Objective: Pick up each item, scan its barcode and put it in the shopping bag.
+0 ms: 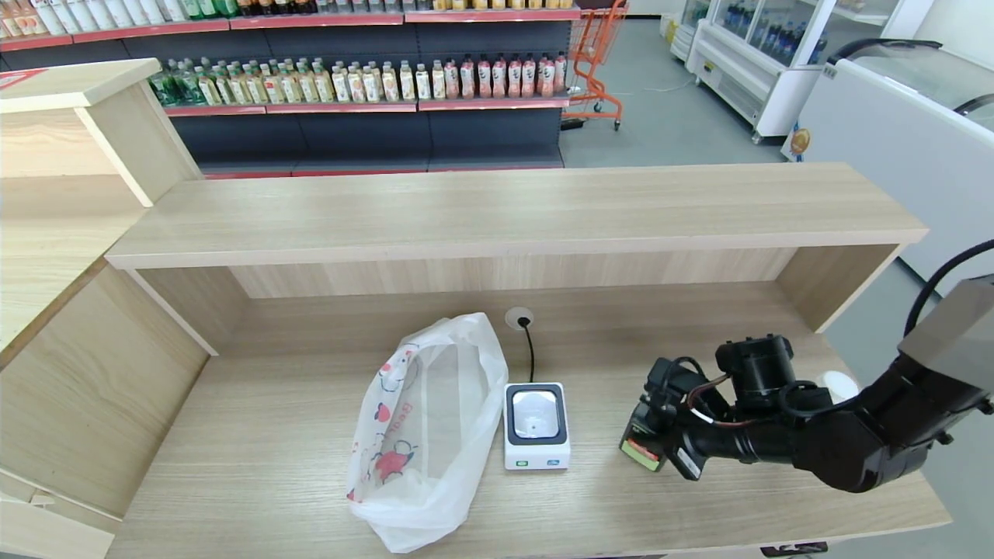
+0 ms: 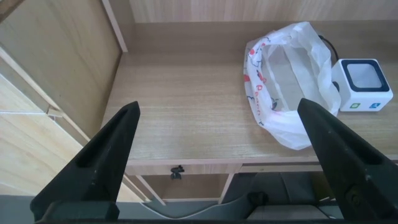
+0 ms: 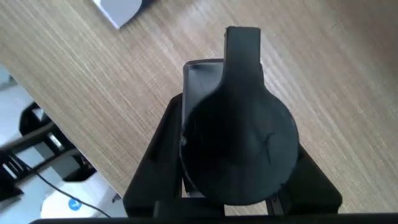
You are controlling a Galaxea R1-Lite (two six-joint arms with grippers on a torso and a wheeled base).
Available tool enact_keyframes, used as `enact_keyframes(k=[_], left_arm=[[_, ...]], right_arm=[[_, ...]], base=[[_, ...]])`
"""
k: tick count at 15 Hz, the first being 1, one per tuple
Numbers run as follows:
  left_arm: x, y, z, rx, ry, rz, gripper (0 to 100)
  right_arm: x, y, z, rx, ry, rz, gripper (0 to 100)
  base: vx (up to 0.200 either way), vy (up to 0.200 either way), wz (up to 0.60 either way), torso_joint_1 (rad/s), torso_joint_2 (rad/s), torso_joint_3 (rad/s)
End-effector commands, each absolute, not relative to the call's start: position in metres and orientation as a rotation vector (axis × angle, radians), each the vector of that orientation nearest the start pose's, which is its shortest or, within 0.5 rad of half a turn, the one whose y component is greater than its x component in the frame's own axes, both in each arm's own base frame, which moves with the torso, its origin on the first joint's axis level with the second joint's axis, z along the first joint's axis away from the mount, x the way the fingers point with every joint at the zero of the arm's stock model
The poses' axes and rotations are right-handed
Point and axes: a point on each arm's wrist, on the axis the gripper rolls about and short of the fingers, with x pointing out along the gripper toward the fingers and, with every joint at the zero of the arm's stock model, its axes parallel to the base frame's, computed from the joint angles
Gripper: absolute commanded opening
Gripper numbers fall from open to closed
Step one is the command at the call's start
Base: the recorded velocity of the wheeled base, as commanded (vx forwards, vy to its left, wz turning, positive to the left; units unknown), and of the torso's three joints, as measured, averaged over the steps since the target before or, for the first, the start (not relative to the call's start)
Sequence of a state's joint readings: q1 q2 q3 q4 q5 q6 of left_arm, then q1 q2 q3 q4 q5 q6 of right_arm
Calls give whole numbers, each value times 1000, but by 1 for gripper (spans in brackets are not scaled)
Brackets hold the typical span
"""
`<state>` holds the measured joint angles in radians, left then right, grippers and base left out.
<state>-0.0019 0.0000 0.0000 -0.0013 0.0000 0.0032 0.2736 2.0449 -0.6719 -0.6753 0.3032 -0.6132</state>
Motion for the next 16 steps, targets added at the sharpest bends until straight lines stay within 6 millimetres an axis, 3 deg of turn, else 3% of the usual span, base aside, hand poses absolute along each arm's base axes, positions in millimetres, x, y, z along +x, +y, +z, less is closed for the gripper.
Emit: enact_keyframes(k=[1, 2, 3, 4, 5, 6, 7, 9, 10, 11, 14, 16], left_arm=[[-23, 0, 76, 3, 0, -3, 100], [-23, 0, 76, 3, 0, -3, 100], [-23, 0, 76, 3, 0, -3, 100], [-23, 0, 76, 3, 0, -3, 100], [-23, 0, 76, 3, 0, -3, 100], [-23, 0, 76, 3, 0, -3, 100], [-23, 0, 76, 3, 0, -3, 100], [-23, 0, 76, 3, 0, -3, 100], [-23, 0, 76, 3, 0, -3, 100], [-23, 0, 76, 3, -2, -2, 100], [-23, 0, 76, 3, 0, -3, 100], [-23, 0, 76, 3, 0, -3, 100]], right_arm=[[290, 84, 108, -389, 375, 644, 0], [280, 68, 129, -350, 324, 581, 0], [274, 60, 135, -350, 305, 558, 0], [250, 38, 150, -420, 213, 487, 0], [250, 38, 150, -420, 213, 487, 0], [223, 26, 157, -613, 28, 427, 0], [216, 28, 159, -694, -83, 420, 0], [211, 38, 167, -917, -339, 626, 0], [211, 38, 167, -926, -346, 635, 0], [208, 42, 158, -1186, -556, 839, 0], [189, 72, 121, -1548, -801, 1184, 0], [182, 80, 116, -1726, -1005, 1194, 0]], base=[[0, 0, 0, 0, 0, 0], [0, 0, 0, 0, 0, 0], [0, 0, 0, 0, 0, 0], [0, 0, 0, 0, 0, 0], [0, 0, 0, 0, 0, 0], [0, 0, 0, 0, 0, 0], [0, 0, 0, 0, 0, 0], [0, 0, 0, 0, 0, 0], [0, 0, 0, 0, 0, 0], [0, 0, 0, 0, 0, 0], [0, 0, 0, 0, 0, 0], [0, 0, 0, 0, 0, 0]])
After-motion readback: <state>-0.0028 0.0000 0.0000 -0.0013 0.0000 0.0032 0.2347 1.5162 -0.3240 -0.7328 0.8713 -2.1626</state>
